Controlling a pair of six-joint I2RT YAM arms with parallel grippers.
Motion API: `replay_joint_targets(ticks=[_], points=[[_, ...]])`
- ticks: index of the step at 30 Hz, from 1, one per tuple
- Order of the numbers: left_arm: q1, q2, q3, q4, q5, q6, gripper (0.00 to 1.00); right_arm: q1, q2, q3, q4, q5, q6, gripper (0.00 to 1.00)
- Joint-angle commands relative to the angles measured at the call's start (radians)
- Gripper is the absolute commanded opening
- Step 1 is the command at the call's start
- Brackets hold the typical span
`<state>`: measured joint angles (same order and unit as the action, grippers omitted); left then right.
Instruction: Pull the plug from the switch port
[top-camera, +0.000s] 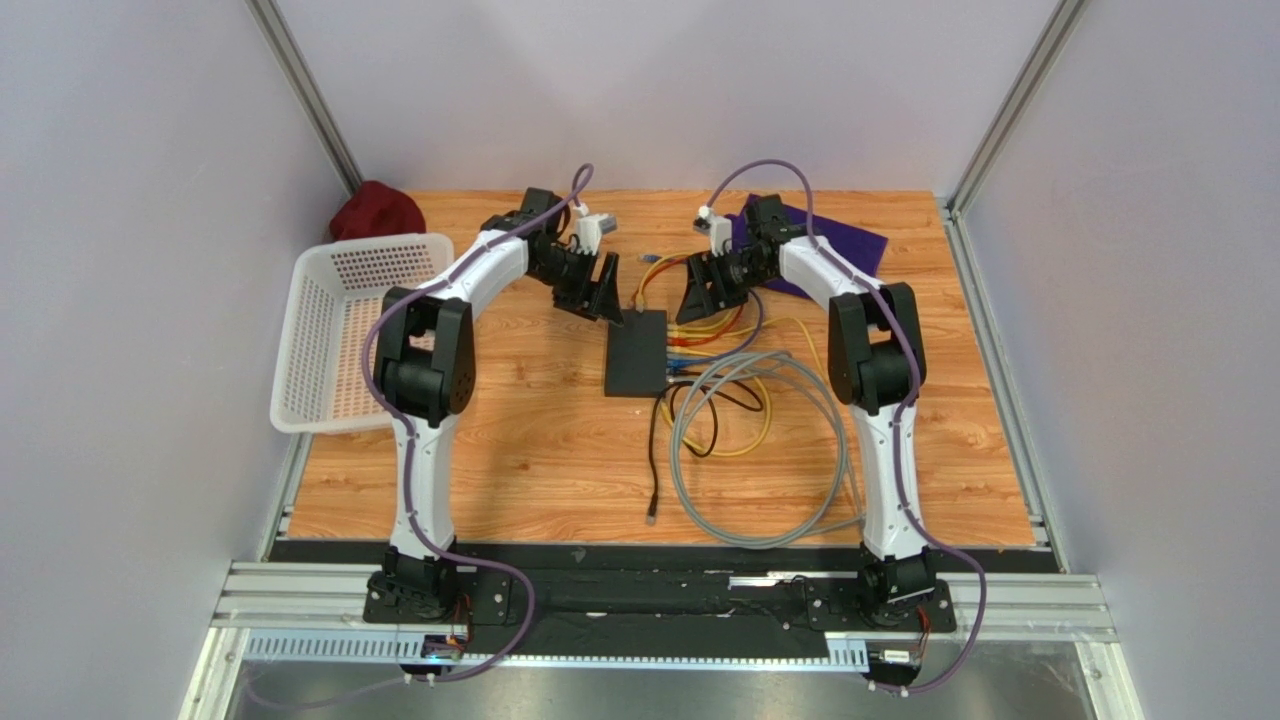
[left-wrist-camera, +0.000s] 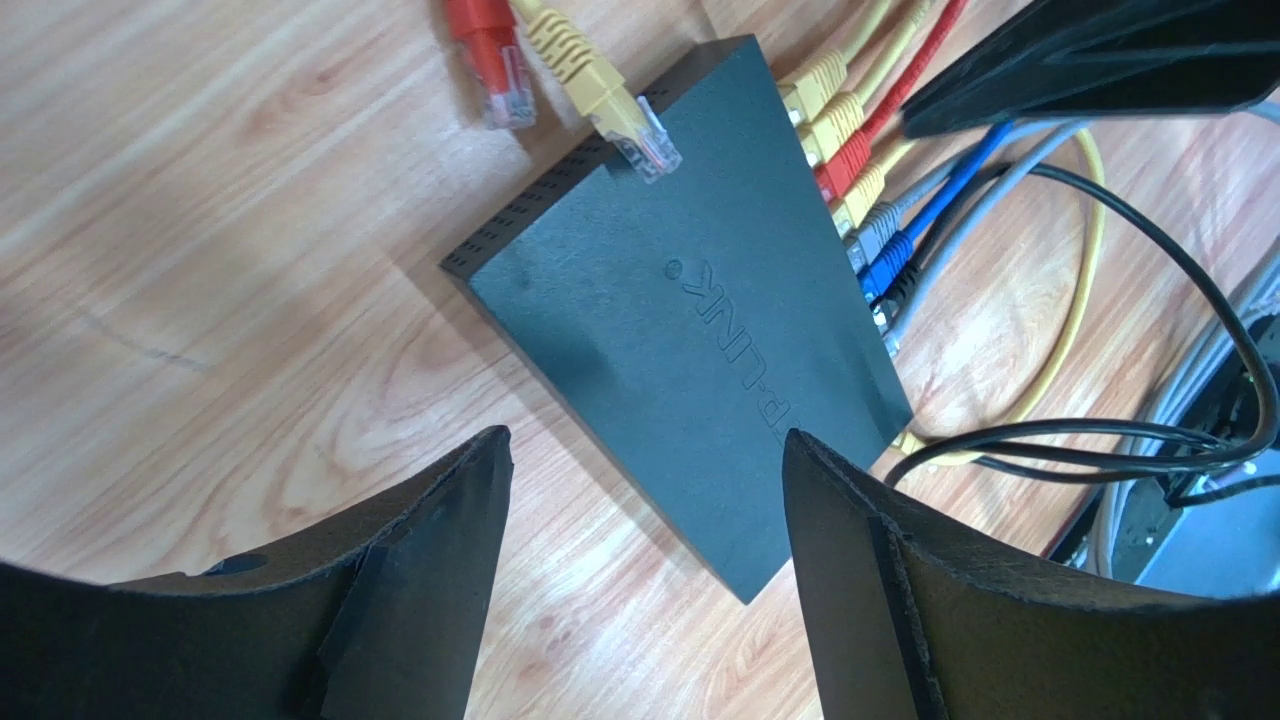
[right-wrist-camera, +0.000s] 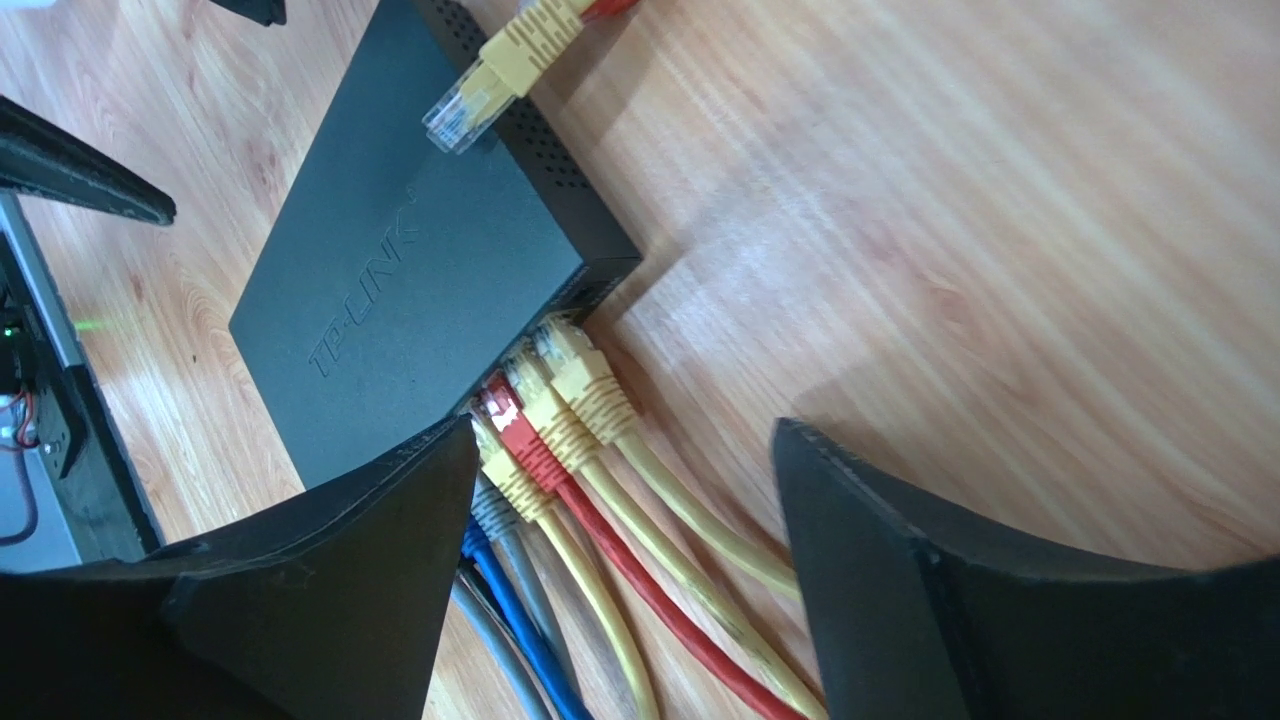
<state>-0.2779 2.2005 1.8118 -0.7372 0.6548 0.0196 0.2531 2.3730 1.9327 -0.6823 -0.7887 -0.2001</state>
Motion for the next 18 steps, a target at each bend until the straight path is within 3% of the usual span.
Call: replay_joint_targets(ticks=[1,6,13,18], points=[[-0.017,0.025,0.029,-0.013,0.031,0.017,0.75,0.029,0.018,0.023,0.016,0.012,0.002,0.78],[-0.024,0.061,0.043,-0.008,0.029,0.0,0.75,0.035,0.014,-0.033,0.024,0.043,0.019,0.7],[-0.024,0.056,0.034,-0.017,0.048,0.003,0.74,0.11,-0.113,-0.261,0.017,0.045,-0.056,0.7],[-0.026,0.033,0.04,-0.04,0.051,0.011,0.74,0.141,-0.15,-0.27,0.01,0.089,-0.075,0.71]])
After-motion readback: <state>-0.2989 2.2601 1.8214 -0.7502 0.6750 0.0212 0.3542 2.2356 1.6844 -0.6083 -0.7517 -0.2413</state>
